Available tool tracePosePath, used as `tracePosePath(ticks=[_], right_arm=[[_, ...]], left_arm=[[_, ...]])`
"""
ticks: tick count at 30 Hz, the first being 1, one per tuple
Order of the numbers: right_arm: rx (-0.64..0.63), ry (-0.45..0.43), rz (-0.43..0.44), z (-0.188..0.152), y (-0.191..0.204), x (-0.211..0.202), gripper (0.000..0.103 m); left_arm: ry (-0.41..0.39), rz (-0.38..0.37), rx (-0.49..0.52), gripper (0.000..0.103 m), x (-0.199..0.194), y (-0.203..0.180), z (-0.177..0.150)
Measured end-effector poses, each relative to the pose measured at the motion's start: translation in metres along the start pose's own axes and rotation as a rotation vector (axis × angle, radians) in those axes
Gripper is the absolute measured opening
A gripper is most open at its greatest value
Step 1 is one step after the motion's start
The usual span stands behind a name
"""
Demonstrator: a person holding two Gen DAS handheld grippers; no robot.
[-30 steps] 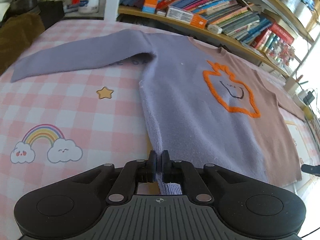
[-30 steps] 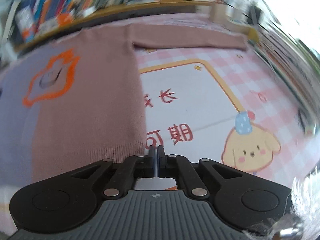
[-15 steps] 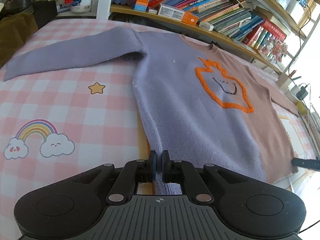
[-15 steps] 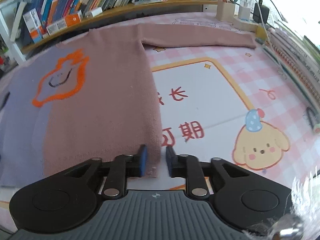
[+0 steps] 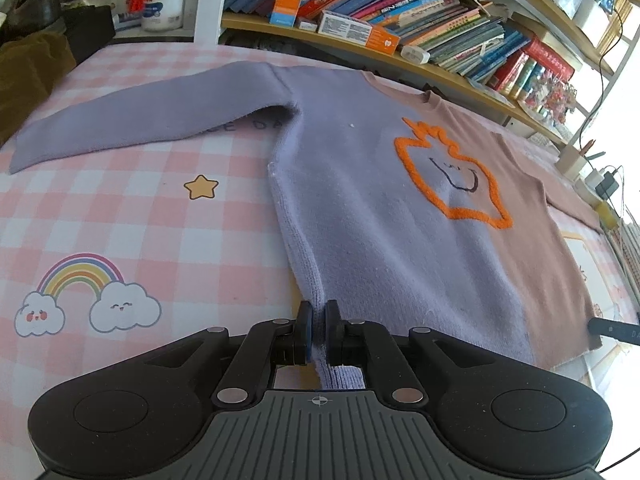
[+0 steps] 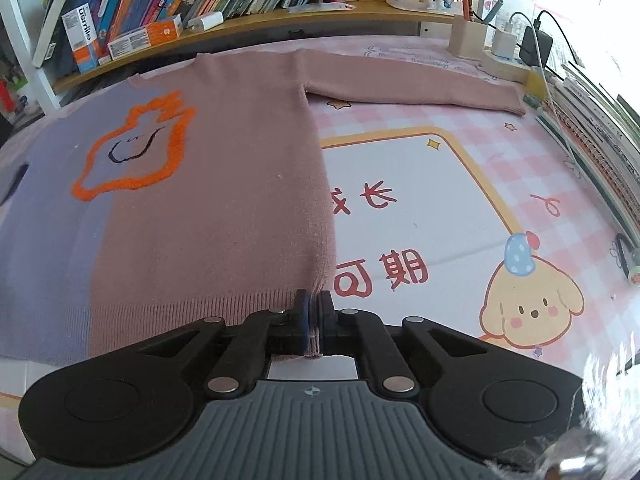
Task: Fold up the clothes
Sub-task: 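Open both tools, release the hem, and lift them back from the sweater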
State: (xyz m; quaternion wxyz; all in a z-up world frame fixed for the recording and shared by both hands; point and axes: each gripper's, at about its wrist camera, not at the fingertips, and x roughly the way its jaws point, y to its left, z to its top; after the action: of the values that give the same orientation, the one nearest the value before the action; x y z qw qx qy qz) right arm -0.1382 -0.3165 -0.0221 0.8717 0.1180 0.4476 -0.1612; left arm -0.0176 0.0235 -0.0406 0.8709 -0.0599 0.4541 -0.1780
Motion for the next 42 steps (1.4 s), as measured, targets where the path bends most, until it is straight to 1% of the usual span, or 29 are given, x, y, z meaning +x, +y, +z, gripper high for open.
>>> tracePosePath(ticks=[1,2,3,5,6,7,8,9,11,12,13,15,16,20,24,32,35,42], right_arm=[[0.006,-0.002,-0.006,0.000,0.000,-0.001,0.009],[0.013,-0.003,-0.011,0.000,0.001,-0.002,0.017],[0.017,-0.018,-0.014,0.000,0.002,-0.006,0.029],[0.026,-0.053,-0.018,-0.001,0.004,-0.016,0.037],[0.026,-0.064,-0.023,0.000,0.006,-0.020,0.042],[0.023,-0.078,-0.027,0.000,0.009,-0.025,0.045],[0.019,-0.092,-0.032,0.000,0.012,-0.030,0.051],[0.013,-0.106,-0.037,0.000,0.015,-0.034,0.059],[0.008,-0.131,-0.039,-0.001,0.021,-0.044,0.063],[0.008,-0.137,-0.041,-0.001,0.024,-0.047,0.069],[0.008,-0.145,-0.049,-0.003,0.028,-0.050,0.072],[0.000,-0.163,-0.075,-0.009,0.036,-0.058,0.083],[-0.006,-0.173,-0.091,-0.012,0.040,-0.061,0.085],[-0.029,-0.194,-0.139,-0.024,0.051,-0.070,0.091],[-0.027,-0.198,-0.153,-0.034,0.059,-0.073,0.095],[-0.061,-0.213,-0.125,-0.040,0.067,-0.073,0.096],[-0.076,-0.211,-0.107,-0.042,0.062,-0.074,0.096],[-0.084,-0.210,-0.091,-0.052,0.041,-0.080,0.098]], left_arm=[[-0.006,-0.003,0.001,0.009,-0.002,-0.001,0.000],[-0.012,-0.007,0.002,0.010,-0.005,-0.001,0.001],[-0.021,-0.013,0.005,0.012,-0.008,-0.002,0.002],[-0.042,-0.021,0.018,0.022,-0.015,-0.004,0.004],[-0.055,-0.026,0.028,0.024,-0.019,-0.005,0.005],[-0.066,-0.030,0.039,0.029,-0.023,-0.007,0.005],[-0.078,-0.033,0.049,0.034,-0.027,-0.009,0.004],[-0.089,-0.036,0.059,0.037,-0.031,-0.011,0.004],[-0.111,-0.043,0.079,0.052,-0.039,-0.015,0.003],[-0.123,-0.047,0.090,0.054,-0.043,-0.017,0.003],[-0.134,-0.050,0.100,0.057,-0.047,-0.019,0.002],[-0.148,-0.054,0.116,0.063,-0.053,-0.023,0.000],[-0.152,-0.052,0.121,0.067,-0.055,-0.023,-0.003],[-0.154,-0.039,0.126,0.073,-0.060,-0.023,-0.013],[-0.142,-0.022,0.119,0.075,-0.064,-0.023,-0.022],[-0.141,0.023,0.119,0.077,-0.066,-0.039,-0.033],[-0.145,0.050,0.110,0.077,-0.068,-0.050,-0.033],[-0.144,0.084,0.139,0.079,-0.072,-0.079,-0.047]])
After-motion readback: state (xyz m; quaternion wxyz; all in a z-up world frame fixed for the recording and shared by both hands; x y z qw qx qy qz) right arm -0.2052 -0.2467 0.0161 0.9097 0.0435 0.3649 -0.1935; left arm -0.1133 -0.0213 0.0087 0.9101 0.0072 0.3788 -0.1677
